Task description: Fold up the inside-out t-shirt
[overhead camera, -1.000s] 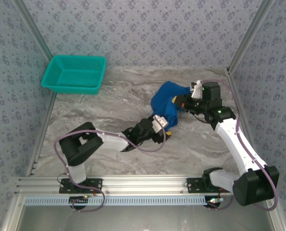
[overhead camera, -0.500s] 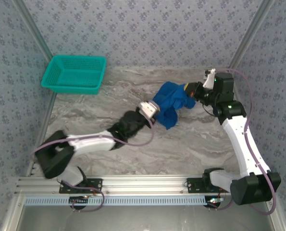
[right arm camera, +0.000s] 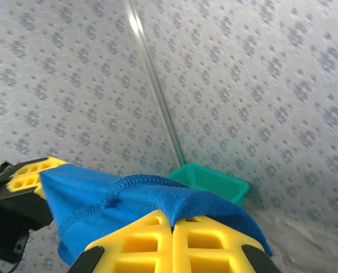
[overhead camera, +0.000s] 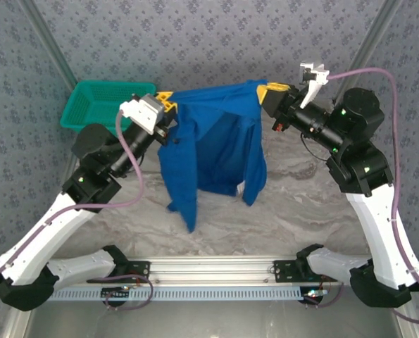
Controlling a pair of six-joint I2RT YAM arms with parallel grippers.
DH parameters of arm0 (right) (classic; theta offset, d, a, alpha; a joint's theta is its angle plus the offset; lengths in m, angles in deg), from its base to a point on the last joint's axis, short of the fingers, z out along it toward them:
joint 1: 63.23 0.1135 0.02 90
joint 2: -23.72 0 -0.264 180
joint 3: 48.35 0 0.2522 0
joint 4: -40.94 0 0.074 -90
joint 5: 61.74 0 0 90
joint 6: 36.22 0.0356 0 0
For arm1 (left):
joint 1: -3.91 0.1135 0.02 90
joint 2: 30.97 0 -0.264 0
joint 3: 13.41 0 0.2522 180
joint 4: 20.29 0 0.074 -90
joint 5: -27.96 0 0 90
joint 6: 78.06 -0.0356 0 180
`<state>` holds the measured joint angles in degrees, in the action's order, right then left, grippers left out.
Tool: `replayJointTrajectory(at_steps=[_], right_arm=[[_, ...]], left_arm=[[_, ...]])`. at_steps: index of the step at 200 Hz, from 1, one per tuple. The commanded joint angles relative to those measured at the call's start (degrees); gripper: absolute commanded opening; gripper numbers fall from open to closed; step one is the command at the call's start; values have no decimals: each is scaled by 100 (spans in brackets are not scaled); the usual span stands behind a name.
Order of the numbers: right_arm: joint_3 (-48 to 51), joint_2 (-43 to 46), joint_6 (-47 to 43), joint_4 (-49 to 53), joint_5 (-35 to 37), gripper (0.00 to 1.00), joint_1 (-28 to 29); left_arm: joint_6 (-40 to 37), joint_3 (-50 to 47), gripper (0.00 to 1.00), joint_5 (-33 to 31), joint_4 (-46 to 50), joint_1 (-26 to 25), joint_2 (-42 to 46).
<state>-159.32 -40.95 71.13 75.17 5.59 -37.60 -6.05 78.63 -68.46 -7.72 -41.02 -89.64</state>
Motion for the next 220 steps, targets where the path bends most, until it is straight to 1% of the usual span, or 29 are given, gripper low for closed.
replayJointTrajectory(at_steps=[1,19,29,40,56,74,87,97,99,102,108,117,121,129,140,149,156,164,174,192,204,220], right_arm=[[-314,-64,-416,25,552,0,228],[-410,-86,-427,213,979,0,302],[-451,-140,-428,450,1424,0,289],[-499,-269,-459,805,2137,0,232],[-392,-486,-415,1236,3007,0,22],[-101,-849,-296,1544,3533,0,-467],[214,-1251,-91,1535,3485,0,-1025],[376,-1668,-32,1531,3503,0,-1432],[378,-1777,-28,1552,3539,0,-1496],[370,-1939,-33,1580,3604,1,-1589],[286,-2287,-73,1651,3699,6,-1760],[-61,-2808,-118,1953,3821,15,-1981],[-242,-3027,-140,2136,3886,23,-2043],[-560,-3334,-262,2484,3960,33,-2050],[-487,-3334,-461,2633,4047,45,-1860],[-121,-3098,-571,2620,3963,52,-1674],[328,-2853,-532,2629,3760,61,-1506],[937,-2474,-427,2613,3502,67,-1301],[1757,-1989,-214,2585,3258,72,-1079],[2996,-1301,335,2876,2804,74,-827],[3595,-931,659,3224,2835,73,-724],[4122,-531,939,3637,2823,73,-688]], left_arm=[[-460,573,0,-363,697,176,-35],[-470,994,0,-277,958,434,-316],[-390,1191,0,-139,1104,653,-575],[-224,1332,0,64,1161,930,-919],[150,1468,0,518,1128,1262,-1565],[357,1699,0,704,935,1376,-2597],[582,2057,8,733,797,1413,-3565],[805,2577,12,669,819,1436,-4422],[850,2732,14,646,859,1437,-4589],[924,2954,19,585,922,1436,-4863],[1054,3567,29,427,1204,1446,-5368],[1268,4699,39,299,1937,1447,-6150],[1342,5269,43,312,2361,1450,-6479],[1472,6458,51,352,3243,1444,-7063],[1583,7989,58,553,4420,1445,-7758],[1682,8922,62,730,5169,1432,-8151],[1733,9466,65,874,5713,1413,-8351],[1753,9869,67,976,6277,1375,-8470],[1781,10107,67,1046,6940,1304,-8512],[1780,10278,65,1141,7938,1051,-8581],[1727,10371,64,1257,8336,776,-8716],[1578,10394,63,1271,8641,404,-8859]])
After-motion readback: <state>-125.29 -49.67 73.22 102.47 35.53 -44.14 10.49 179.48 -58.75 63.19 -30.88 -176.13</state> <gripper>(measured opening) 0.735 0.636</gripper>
